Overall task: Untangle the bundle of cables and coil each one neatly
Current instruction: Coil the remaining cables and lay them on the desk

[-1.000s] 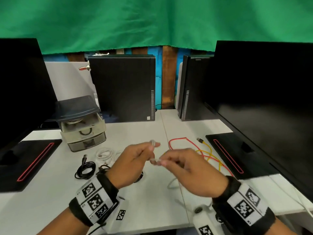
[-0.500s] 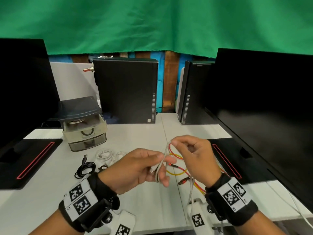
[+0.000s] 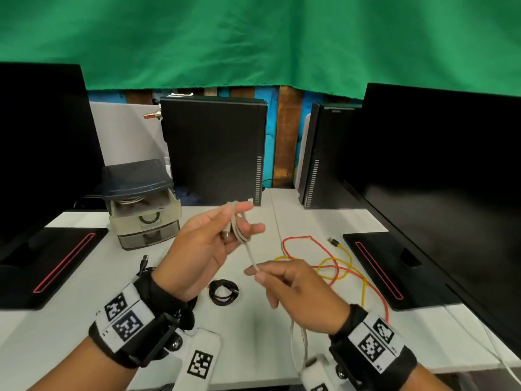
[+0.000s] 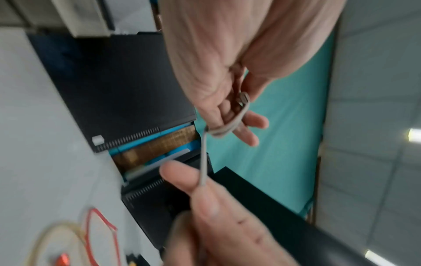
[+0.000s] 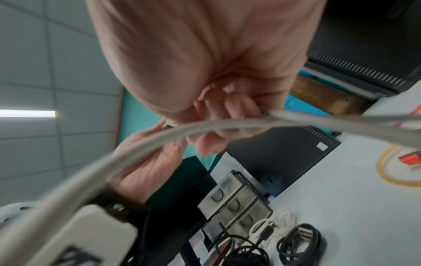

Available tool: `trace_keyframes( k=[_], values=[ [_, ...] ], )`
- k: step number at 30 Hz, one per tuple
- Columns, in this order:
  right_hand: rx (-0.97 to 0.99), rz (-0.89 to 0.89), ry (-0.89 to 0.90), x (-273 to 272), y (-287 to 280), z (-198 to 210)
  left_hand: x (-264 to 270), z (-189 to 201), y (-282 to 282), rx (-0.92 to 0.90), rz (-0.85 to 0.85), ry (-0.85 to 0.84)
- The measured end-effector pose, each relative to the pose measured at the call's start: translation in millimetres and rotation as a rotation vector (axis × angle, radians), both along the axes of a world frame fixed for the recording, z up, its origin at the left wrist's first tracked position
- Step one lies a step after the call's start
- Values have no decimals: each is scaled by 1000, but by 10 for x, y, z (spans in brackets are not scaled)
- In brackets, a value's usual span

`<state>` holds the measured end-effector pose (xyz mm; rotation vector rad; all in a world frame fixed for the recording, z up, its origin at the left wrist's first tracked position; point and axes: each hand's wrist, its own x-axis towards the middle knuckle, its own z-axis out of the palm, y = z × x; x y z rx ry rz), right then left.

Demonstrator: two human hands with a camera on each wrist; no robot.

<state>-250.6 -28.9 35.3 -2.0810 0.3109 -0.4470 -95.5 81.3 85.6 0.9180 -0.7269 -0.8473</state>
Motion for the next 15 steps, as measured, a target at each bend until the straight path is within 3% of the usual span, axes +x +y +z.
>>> trace_keyframes(
  k=[2,5,8,11,15],
  values=[
    [-55,61,61,-8,78,-11,80,-92,-57,51,186,-222],
    [-248,38,84,-51,110,-2,243,-225,-65,198,505,-856],
    [-386,-71,29,-105,20,129,378,-320,-19,305,488,-1279],
    [-523,-217,-67,-191,-160,308,373,-369,9,365,285,-1391],
    [-807,-451,-136,-293,-426,393,204,-304,17,392,-73,-1313]
  ],
)
